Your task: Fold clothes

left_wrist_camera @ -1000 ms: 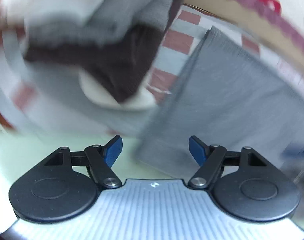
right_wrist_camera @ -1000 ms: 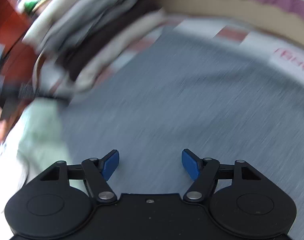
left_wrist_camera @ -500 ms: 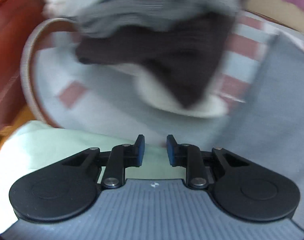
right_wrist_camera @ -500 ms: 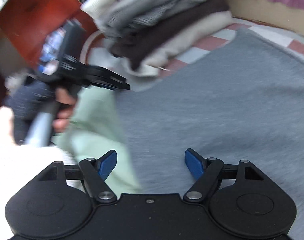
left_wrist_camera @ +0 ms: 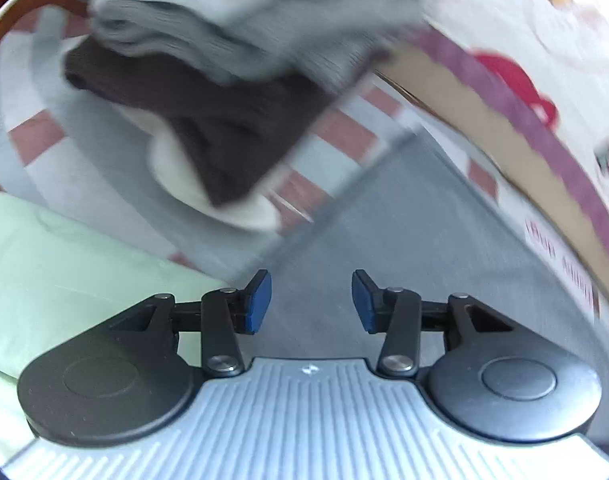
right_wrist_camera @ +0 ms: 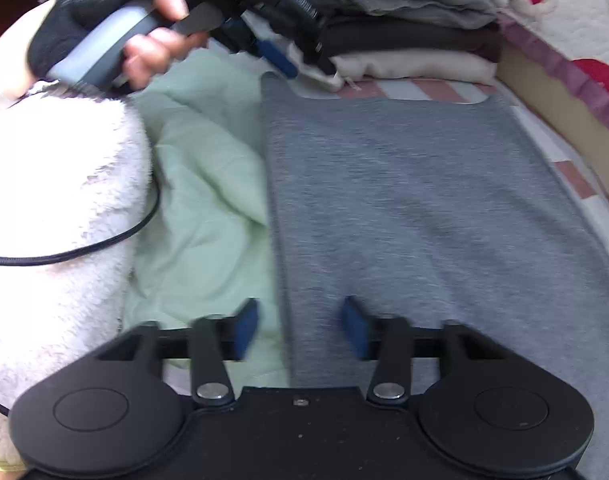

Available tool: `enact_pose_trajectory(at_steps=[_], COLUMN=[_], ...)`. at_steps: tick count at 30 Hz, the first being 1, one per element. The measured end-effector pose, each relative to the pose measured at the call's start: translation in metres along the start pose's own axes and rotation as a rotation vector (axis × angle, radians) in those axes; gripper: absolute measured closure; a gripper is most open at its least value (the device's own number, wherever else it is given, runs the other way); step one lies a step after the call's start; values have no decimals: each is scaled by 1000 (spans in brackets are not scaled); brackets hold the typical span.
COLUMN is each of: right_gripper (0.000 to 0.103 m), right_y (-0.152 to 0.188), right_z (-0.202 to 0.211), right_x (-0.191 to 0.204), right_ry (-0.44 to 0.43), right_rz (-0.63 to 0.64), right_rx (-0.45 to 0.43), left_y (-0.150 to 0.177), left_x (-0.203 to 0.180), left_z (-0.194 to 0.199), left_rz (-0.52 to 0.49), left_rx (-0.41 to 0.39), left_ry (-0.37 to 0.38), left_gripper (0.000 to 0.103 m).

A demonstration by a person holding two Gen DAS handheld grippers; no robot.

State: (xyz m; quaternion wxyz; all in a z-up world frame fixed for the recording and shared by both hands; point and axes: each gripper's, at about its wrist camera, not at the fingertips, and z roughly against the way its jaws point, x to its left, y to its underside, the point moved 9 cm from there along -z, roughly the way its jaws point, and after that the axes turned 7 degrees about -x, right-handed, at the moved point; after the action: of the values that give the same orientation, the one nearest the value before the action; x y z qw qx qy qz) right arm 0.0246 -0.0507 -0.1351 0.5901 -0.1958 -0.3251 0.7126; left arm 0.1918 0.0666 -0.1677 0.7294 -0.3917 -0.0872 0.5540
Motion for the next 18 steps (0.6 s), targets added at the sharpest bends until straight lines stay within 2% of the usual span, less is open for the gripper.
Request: enact_pose_trajectory(at_steps=[2, 3, 4, 6, 9, 11, 12, 13, 15, 17, 18], right_gripper=[90, 91, 91, 94, 95, 95, 96, 96, 97, 97, 97], right_y=[0, 0, 0, 0, 1, 2, 4, 6, 9, 10, 11], right_z=[4, 7, 9, 13, 20, 26, 27, 27, 27, 27, 27], right_x=[-6, -10, -13, -19, -29, -34, -36, -37, -39, -40, -40], right_ry=[27, 41, 54, 81, 122, 106, 98, 97, 95, 98, 102], right_rz=[-8, -12, -16, -25, -37, -79, -101, -112, -131, -135, -130], right_rx=[-15, -23, -30, -46, -69, -91, -95, -95, -96, -105, -104], left_y=[4, 4, 3, 9, 30, 43, 52, 63, 88, 114, 125], left_x=[-25, -39, -57, -89, -121, -136, -143, -149, -151, -148, -147], left_z=[6, 13, 25, 45, 58, 56, 57, 59, 54, 42, 34], left_rz=[-104, -158, -215, -333, -501, -610, -690, -812, -1097, -1354, -1439], left_rx=[-27, -62, -116, -162, -138, -71, -34, -1, 21, 30, 32], left_ry=[59, 118, 218, 384, 522, 611, 659, 697, 697, 634, 597], left_gripper=[57, 56, 53, 33, 33, 32, 28, 26, 21, 20, 20])
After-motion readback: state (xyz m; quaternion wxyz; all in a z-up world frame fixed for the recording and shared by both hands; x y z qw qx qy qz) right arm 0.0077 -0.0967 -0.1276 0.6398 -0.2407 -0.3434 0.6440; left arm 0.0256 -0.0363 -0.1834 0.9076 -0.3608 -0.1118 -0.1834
